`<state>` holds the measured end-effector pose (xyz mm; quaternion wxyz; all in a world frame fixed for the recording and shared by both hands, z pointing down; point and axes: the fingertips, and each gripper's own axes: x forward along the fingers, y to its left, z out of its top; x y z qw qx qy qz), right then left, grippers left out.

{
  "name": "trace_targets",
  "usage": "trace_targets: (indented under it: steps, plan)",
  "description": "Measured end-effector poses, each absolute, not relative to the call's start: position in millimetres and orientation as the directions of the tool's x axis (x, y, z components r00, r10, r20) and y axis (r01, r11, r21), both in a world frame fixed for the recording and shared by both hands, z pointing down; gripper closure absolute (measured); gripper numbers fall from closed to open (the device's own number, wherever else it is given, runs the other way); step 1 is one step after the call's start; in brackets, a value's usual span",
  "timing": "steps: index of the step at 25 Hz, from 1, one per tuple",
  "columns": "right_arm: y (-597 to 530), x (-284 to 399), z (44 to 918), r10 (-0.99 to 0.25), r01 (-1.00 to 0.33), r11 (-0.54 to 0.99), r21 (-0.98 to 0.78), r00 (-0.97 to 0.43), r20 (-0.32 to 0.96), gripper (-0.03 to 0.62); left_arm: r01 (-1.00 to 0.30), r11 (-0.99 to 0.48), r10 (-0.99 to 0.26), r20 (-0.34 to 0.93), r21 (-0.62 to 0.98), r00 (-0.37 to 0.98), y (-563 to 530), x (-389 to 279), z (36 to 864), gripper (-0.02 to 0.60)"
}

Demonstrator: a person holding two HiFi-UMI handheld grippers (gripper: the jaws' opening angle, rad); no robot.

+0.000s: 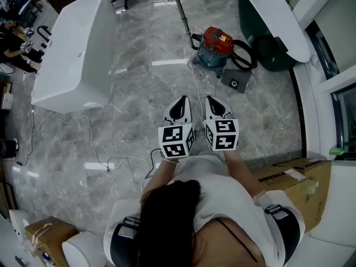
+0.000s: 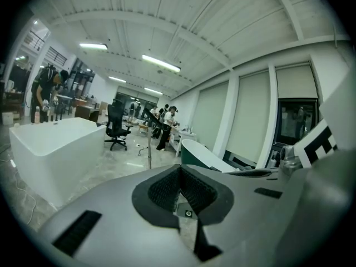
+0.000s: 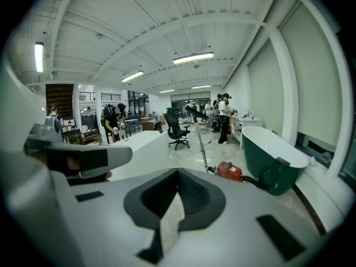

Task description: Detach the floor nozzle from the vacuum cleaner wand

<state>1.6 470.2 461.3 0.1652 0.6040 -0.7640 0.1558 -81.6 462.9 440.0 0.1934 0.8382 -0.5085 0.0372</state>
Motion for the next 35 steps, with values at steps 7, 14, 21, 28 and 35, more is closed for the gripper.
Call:
trace_targets:
  steps: [7, 14, 21, 28, 35]
  plan:
    - [455, -17, 467, -0.871, -0.977, 0.204, -0.062, -0.210, 0.444, 0.579, -0.872, -0.409, -0.847, 0.243, 0.269, 0.472, 445, -105, 439, 0.577]
    - [453, -30, 472, -0.868, -0.978, 0.194, -0.081, -0.209, 0.451, 0.579, -0.868, -0.415, -0.838, 0.256, 0.272, 0.481, 439, -121, 442, 0.577]
    - [459, -28, 476, -0.867, -0.981, 0.165, -0.104, -0.194, 0.459, 0.579, -0.865, -0.421, -0.830, 0.268, 0.272, 0.489, 446, -123, 447, 0.577]
    - [465, -31, 486, -0.855, -0.980, 0.169, -0.106, -0.199, 0.478, 0.579, -0.866, -0.422, -0.824, 0.284, 0.269, 0.490, 448, -123, 453, 0.577]
    - [453, -19, 476, -0.874, -0.982, 0.154, -0.110, -0.187, 0.448, 0.579, -0.857, -0.432, -0.820, 0.272, 0.281, 0.503, 441, -110, 450, 0.577]
